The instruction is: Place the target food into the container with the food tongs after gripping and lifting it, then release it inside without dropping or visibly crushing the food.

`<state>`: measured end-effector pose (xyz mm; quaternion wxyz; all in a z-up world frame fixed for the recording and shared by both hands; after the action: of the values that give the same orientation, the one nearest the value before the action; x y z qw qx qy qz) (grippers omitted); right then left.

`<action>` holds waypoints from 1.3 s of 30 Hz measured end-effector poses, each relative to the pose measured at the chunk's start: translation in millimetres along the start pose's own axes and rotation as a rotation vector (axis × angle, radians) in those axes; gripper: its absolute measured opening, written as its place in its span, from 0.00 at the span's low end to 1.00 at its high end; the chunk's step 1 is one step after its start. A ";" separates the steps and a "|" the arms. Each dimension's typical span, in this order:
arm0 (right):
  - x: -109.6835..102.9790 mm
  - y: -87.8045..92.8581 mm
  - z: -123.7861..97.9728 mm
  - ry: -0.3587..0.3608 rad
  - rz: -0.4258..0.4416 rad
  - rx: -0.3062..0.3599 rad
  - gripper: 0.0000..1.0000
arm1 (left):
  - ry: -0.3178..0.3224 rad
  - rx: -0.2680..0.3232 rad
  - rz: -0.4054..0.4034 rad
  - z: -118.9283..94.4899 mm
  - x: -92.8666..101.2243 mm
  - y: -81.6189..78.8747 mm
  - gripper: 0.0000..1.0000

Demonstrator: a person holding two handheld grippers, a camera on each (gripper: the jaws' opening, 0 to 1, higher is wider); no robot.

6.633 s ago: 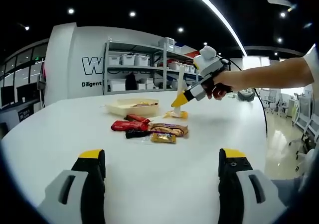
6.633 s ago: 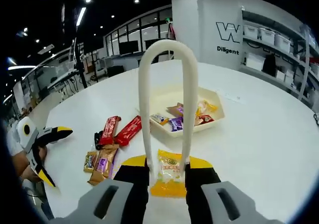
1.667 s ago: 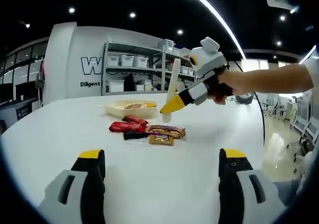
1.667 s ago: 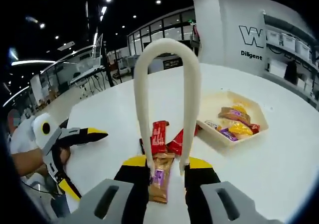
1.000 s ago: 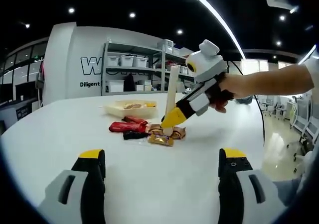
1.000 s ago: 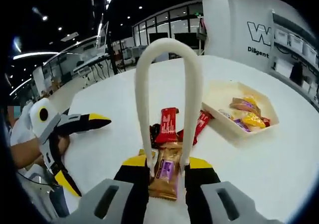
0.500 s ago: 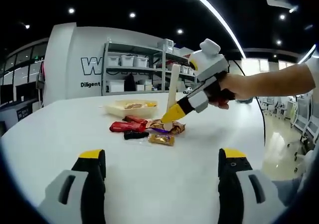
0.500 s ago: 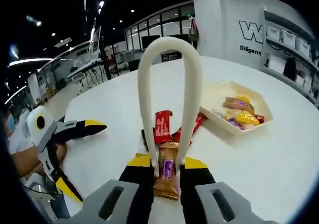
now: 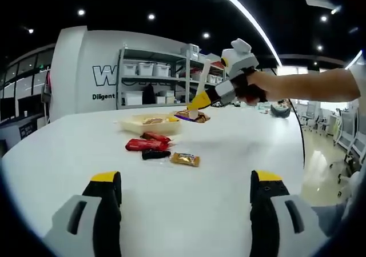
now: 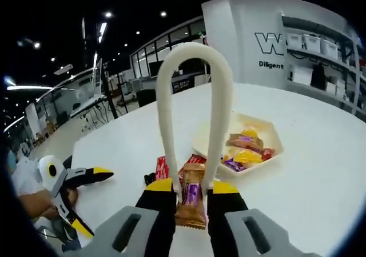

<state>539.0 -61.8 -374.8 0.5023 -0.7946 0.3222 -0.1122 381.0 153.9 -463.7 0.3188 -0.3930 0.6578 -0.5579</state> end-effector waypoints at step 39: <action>65.5 -15.6 70.3 0.159 0.078 0.060 0.16 | 0.007 0.011 0.005 -1.1 2.5 -0.7 0.92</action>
<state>630.7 -47.2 -403.8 0.5027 -0.7545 0.3883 -0.1648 379.0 152.2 -462.8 0.3199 -0.3877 0.6569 -0.5620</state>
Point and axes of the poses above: the point that each gripper's makers call its tool centre point, and the gripper's own axes: z roughly forward along the fingers, x roughly to its right, y roughly out of its underside, the point moved 10 cm from there along -z, roughly backward along the fingers, and after that the axes turned 3 degrees about -y, right-handed, at the moved point
